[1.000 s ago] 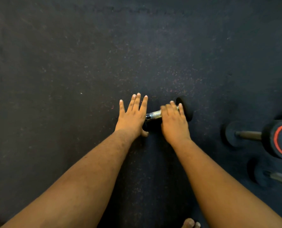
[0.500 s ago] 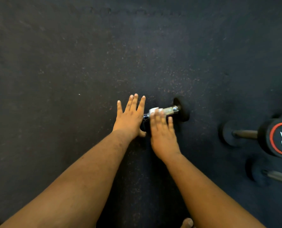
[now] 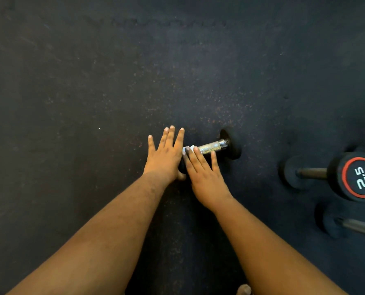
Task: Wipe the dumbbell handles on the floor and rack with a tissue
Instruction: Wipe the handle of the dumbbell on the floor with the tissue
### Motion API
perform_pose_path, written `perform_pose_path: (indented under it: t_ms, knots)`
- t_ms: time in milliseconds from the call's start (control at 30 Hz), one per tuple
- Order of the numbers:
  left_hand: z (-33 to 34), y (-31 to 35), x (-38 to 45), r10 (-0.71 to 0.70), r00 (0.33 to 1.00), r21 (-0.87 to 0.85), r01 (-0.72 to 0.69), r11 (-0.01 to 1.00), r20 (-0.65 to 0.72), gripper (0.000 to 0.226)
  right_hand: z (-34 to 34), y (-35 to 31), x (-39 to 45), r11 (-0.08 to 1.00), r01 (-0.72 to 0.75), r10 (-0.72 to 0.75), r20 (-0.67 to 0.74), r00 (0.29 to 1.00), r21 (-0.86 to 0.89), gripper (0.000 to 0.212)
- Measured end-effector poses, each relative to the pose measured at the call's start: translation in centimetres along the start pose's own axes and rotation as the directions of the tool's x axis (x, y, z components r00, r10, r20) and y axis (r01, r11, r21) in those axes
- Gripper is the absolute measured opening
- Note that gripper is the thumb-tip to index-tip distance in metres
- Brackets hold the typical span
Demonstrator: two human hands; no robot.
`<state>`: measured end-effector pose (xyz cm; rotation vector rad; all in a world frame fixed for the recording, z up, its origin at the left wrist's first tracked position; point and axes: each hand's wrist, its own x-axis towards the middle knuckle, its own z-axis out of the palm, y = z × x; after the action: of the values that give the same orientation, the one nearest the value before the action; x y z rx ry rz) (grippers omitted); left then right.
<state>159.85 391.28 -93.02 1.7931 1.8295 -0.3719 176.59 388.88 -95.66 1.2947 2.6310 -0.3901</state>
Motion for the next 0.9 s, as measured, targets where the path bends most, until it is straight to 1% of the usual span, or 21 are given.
perform_pose_path:
  t_ms: [67, 133, 233, 300, 400, 467, 533, 600, 633, 667, 767, 833, 867, 900]
  knots:
    - [0.0, 0.0, 0.0, 0.004, 1.0, 0.01, -0.004, 1.0, -0.005, 0.14, 0.2, 0.6, -0.9, 0.996, 0.034, -0.033, 0.012, 0.999, -0.078, 0.076]
    - [0.0, -0.1, 0.0, 0.004, 1.0, 0.013, -0.004, 1.0, -0.001, 0.14, -0.5, 0.4, 0.9, 0.991, 0.033, -0.029, 0.037, 0.999, -0.127, 0.072]
    - [-0.1, 0.0, 0.1, 0.001, 1.0, 0.016, -0.001, 1.0, 0.005, 0.141, -1.7, -0.2, 4.0, 0.989, 0.02, -0.012, 0.055, 0.998, -0.146, 0.068]
    - [-0.1, 0.0, 0.1, 0.003, 1.0, 0.018, -0.003, 1.0, 0.003, 0.141, -1.3, 0.3, 3.0, 0.99, 0.013, -0.008, 0.036, 0.999, -0.143, 0.07]
    - [0.1, 0.0, 0.0, 0.004, 1.0, 0.025, -0.003, 1.0, -0.012, 0.143, 0.2, 1.9, -0.7, 0.989, -0.027, 0.028, 0.004, 1.0, -0.144, 0.078]
    - [0.2, 0.1, 0.0, 0.001, 1.0, 0.026, 0.0, 1.0, -0.006, 0.144, 0.5, 3.1, -1.0, 0.985, -0.077, 0.074, -0.029, 0.997, -0.156, 0.08]
    - [0.2, 0.2, 0.0, -0.002, 1.0, 0.021, 0.002, 1.0, -0.002, 0.144, 0.1, 3.4, 0.2, 0.974, -0.192, 0.184, -0.075, 0.98, -0.118, 0.077]
    - [0.1, 0.0, 0.0, -0.001, 1.0, 0.018, 0.002, 1.0, -0.011, 0.142, -0.2, 2.3, 1.3, 0.955, -0.295, 0.29, -0.114, 0.95, -0.035, 0.072]
    - [0.0, 0.0, 0.1, 0.004, 1.0, 0.016, -0.004, 1.0, -0.013, 0.141, 0.0, 1.6, 1.5, 0.954, -0.299, 0.297, -0.136, 0.945, 0.01, 0.072]
    - [0.0, 0.0, 0.0, 0.006, 1.0, 0.007, -0.006, 1.0, -0.007, 0.139, 0.4, 0.7, 1.5, 0.964, -0.264, 0.265, -0.135, 0.955, 0.025, 0.073]
    - [-0.1, 0.1, -0.2, 0.024, 1.0, -0.024, -0.024, 0.999, -0.01, 0.134, 1.2, -0.9, 1.0, 0.993, -0.114, 0.117, -0.15, 0.982, 0.029, 0.074]
    - [-0.2, 0.1, -0.3, 0.03, 0.999, -0.041, -0.03, 0.999, -0.014, 0.133, 1.0, -0.2, 1.4, 0.989, -0.131, 0.142, -0.218, 0.966, 0.062, 0.065]
    - [0.0, 0.1, -0.3, 0.032, 0.999, -0.047, -0.033, 0.998, -0.009, 0.134, 1.2, 0.1, 1.4, 0.98, -0.181, 0.197, -0.272, 0.942, 0.082, 0.057]
    - [0.1, 0.1, -0.3, 0.033, 0.999, -0.051, -0.034, 0.998, -0.018, 0.134, 1.3, 0.2, 1.3, 0.958, -0.253, 0.285, -0.326, 0.901, 0.138, 0.048]
